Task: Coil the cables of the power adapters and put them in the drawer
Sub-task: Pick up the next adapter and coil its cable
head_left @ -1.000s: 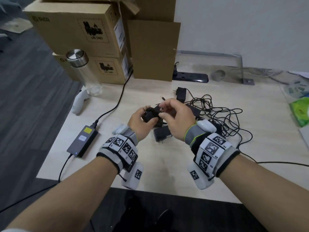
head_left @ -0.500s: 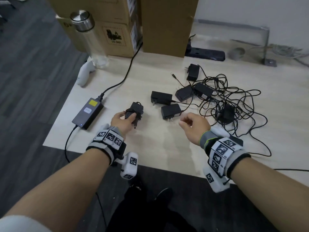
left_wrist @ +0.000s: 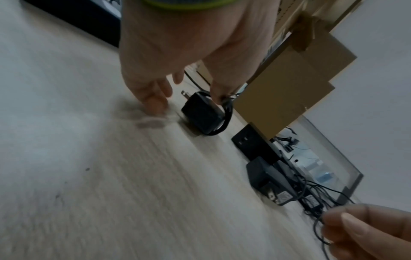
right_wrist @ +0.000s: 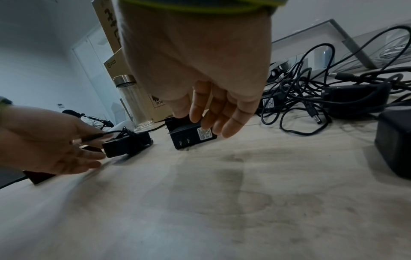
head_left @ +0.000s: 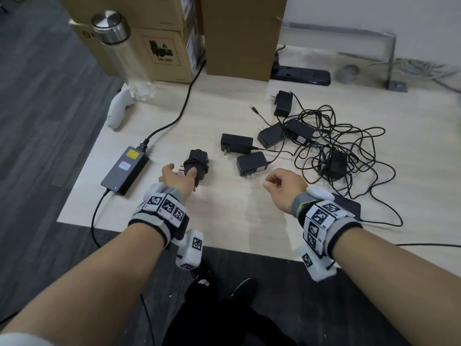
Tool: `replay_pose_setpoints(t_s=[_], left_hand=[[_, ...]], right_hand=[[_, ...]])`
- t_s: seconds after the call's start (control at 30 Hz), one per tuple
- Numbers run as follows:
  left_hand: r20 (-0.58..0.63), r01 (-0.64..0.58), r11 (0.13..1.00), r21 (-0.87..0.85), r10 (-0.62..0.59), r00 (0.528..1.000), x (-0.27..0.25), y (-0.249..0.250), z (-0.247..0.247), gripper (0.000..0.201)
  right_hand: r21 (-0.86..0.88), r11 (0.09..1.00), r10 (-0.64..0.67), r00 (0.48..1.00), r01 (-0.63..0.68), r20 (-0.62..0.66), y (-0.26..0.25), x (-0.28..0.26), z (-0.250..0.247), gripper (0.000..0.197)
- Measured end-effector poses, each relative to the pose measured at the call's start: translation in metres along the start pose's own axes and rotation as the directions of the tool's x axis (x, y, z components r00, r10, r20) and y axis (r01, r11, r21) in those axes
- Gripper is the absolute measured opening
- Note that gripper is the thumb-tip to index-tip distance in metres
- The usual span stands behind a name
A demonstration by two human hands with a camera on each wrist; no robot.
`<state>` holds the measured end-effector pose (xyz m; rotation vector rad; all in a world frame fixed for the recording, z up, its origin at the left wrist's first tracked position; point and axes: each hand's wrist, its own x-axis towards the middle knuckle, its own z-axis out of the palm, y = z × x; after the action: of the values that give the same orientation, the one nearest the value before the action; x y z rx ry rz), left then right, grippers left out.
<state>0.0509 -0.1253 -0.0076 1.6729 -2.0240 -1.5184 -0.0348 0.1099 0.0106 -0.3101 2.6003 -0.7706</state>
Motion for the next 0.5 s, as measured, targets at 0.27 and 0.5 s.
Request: replay_pose_setpoints(t_s=[0.27,0.5], left_hand=[[-0.087,-0.53,0.843,0.095,0.537,0.839,-0.044,0.038,0.013,0.05],[0.499,-0.67,0.727,0.148,0.53,0.685,-0.084,0.036,0.075,0.039]], right_hand=[[0.02,1.0,-0.002,1.0,0.003,-0.007,-0.007,0.0,-0.011,0.013],[0.005,1.0,0.019,0.997,-0.019,-0.08,0.031,-0.02,-0.035,0.02]])
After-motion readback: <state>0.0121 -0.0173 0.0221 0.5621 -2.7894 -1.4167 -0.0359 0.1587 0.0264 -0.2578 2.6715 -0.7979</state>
